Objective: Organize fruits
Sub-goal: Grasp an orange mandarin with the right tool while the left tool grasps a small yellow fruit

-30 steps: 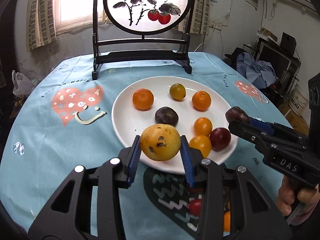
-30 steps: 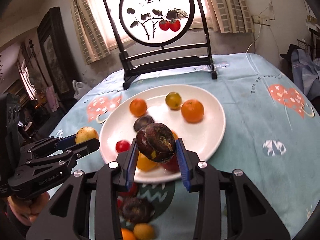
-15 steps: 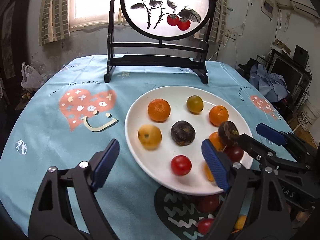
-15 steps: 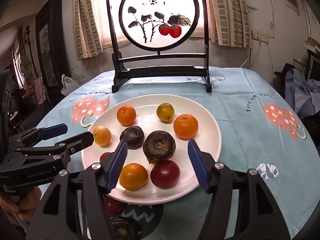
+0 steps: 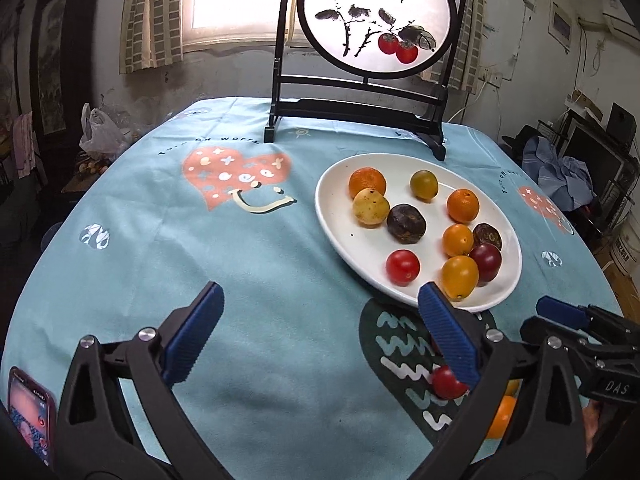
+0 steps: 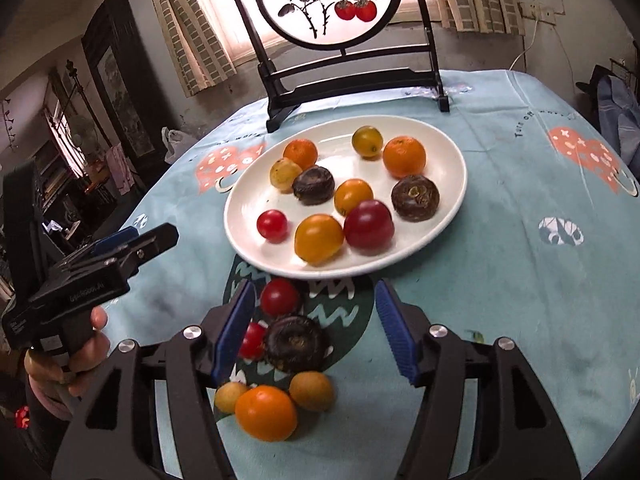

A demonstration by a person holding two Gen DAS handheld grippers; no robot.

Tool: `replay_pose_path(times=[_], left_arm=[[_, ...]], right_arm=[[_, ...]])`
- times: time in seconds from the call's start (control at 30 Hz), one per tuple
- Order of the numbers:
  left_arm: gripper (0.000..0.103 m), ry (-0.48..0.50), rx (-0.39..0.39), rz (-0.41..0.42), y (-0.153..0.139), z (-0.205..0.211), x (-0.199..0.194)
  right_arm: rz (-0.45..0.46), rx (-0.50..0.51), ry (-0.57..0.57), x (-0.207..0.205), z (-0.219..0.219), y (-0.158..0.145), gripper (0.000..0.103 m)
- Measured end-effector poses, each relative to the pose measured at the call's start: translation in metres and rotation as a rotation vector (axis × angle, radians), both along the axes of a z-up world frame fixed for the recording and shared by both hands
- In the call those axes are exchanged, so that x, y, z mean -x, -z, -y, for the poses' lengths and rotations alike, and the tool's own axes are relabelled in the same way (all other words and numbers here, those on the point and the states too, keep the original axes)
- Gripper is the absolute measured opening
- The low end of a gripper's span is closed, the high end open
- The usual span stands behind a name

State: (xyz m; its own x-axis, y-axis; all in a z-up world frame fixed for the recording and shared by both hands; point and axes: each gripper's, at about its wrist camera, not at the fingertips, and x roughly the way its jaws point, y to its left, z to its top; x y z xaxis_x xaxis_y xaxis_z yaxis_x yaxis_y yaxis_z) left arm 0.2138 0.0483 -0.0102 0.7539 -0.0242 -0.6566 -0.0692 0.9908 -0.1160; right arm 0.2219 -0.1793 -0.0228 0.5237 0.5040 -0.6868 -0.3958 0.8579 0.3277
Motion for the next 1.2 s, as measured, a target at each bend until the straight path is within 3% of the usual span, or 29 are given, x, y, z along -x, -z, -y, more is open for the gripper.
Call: replay_pose_path(times=[0.07, 0.2, 0.37, 0.53, 0.67, 0.83, 0.97, 1.07, 1.2], left_arm=[[0.099, -0.005, 0.042, -0.017, 0.001, -0.007, 0.002], [0.099, -0.005, 0.129, -0.041, 0.001, -0.018, 0.004], [0.099, -0.029, 0.098, -0.029, -0.001, -0.016, 0.007], [0.099, -0.009, 0.074, -0.042, 0.003, -0.007, 0.006], [0.099, 0.010, 0.046, -0.032, 0.001, -0.001, 0.009], [0.099, 0.021, 0.036, -0.035, 0.002, 0.002, 0.009], [0.099, 0.029, 0.031, -0.041, 0.003, 0.004, 0.010], [0.099, 0.046, 0.022, -0.044, 0.004, 0.007, 0.010], [0.099, 0.144, 0.028, -0.082, 0.009, 0.016, 0.011]], right_arm=[[-0.034, -0.015, -0.073, 0.012, -0.001, -0.001, 0.063], [-0.057, 0.047, -0.129, 0.033, -0.005, 0.004, 0.063], [-0.206, -0.016, -0.194, 0.039, 0.000, 0.024, 0.063], [-0.218, -0.034, -0.207, 0.040, -0.002, 0.026, 0.063], [-0.263, -0.056, -0.204, 0.035, -0.002, 0.033, 0.053], [-0.265, -0.064, -0.172, 0.029, -0.003, 0.037, 0.052], [-0.256, -0.070, -0.175, 0.026, -0.003, 0.038, 0.040], [-0.233, -0.048, -0.187, 0.028, -0.005, 0.037, 0.039], [-0.214, -0.169, -0.170, 0.026, 0.012, 0.024, 0.039]])
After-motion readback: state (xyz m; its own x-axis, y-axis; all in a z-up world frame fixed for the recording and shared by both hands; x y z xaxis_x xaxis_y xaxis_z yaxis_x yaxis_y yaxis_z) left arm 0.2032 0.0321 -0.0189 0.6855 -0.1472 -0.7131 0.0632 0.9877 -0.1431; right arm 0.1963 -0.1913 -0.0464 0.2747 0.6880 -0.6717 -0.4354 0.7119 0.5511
